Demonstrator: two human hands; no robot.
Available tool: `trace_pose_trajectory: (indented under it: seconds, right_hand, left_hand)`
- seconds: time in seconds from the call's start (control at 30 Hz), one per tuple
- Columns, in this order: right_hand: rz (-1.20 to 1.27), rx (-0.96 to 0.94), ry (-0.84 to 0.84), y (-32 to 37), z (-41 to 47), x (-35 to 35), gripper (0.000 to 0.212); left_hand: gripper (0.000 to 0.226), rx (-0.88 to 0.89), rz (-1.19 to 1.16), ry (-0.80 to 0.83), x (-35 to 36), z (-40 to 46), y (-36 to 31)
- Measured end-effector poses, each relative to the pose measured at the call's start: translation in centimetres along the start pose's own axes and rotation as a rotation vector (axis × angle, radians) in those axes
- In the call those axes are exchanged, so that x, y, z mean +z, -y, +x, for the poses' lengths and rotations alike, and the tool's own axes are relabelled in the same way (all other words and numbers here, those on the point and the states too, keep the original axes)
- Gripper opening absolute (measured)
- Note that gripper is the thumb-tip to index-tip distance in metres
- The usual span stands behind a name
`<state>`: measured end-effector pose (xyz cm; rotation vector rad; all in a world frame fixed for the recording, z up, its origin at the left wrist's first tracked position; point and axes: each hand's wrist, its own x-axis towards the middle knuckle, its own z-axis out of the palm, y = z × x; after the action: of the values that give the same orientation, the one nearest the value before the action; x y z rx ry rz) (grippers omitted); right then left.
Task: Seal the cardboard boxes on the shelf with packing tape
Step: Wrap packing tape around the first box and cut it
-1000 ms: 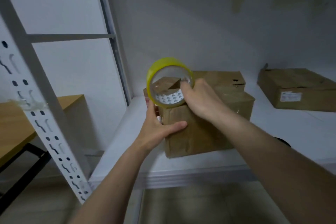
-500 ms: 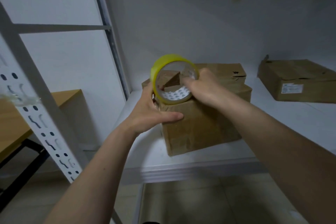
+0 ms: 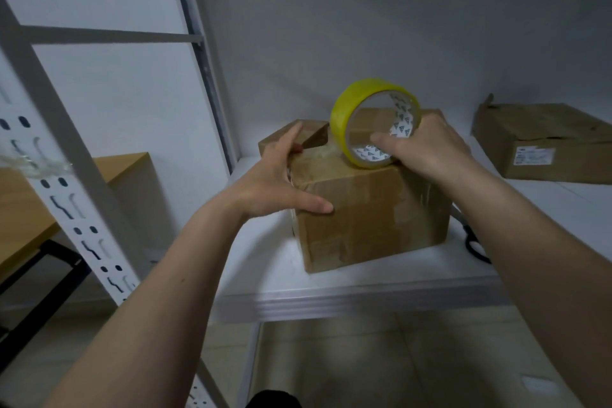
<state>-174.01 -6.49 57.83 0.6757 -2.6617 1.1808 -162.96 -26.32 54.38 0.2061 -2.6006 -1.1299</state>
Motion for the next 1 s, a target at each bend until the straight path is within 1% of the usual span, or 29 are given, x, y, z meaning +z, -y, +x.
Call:
trace_pose_trajectory:
  seconds: [0.07, 0.13, 0.2, 0.23, 0.33, 0.4, 0.47, 0.53, 0.63, 0.73, 0.9, 1.0]
  right_hand:
    - [0.009, 0.001, 0.003, 0.1, 0.2, 0.0, 0.041]
    - [0.041, 0.012, 0.017, 0.2, 0.4, -0.2, 0.04]
    - [0.056, 0.006, 0.02, 0.1, 0.5, -0.4, 0.039]
    - [0.058, -0.009, 0.02, 0.0, 0.5, -0.4, 0.038]
    - [0.051, -0.034, 0.032, -0.2, 0.9, -0.9, 0.034]
    - [0.042, -0.04, 0.041, -0.6, 1.2, -1.6, 0.021]
    - [0.12, -0.02, -0.002, -1.4, 1.8, -2.6, 0.015]
    - [0.209, 0.005, -0.05, -2.0, 1.9, -3.1, 0.017]
    - [0.211, 0.034, -0.086, -2.6, 1.3, -2.1, 0.021]
    - [0.269, 0.075, -0.055, -3.2, 0.6, -1.0, 0.03]
    - [0.237, 0.04, -0.087, -4.0, 2.3, -2.7, 0.025]
    - [0.329, 0.048, -0.142, -4.9, 3.1, -3.4, 0.018]
  left_hand:
    - [0.134, 0.025, 0.174, 0.081, -0.1, 1.1, -1.3]
    - [0.124, 0.019, 0.281, 0.145, 0.4, 1.9, -2.9]
    - [0.116, 0.024, 0.348, 0.163, 1.0, 2.4, -3.9]
    - [0.115, 0.011, 0.365, 0.151, 1.0, 2.4, -4.1]
    - [0.125, -0.009, 0.354, 0.12, 0.8, 2.1, -3.9]
    - [0.13, -0.021, 0.342, 0.107, 0.9, 1.9, -4.0]
    - [0.132, -0.037, 0.339, 0.1, 1.0, 1.7, -4.2]
    - [0.132, -0.051, 0.356, 0.105, 1.0, 1.7, -4.2]
    - [0.132, -0.084, 0.378, 0.128, 0.6, 2.0, -4.3]
    - [0.135, -0.11, 0.414, 0.172, 0.8, 2.2, -5.0]
    - [0.137, -0.122, 0.401, 0.163, 1.0, 1.8, -5.3]
    - [0.137, -0.127, 0.411, 0.174, 1.0, 1.8, -5.3]
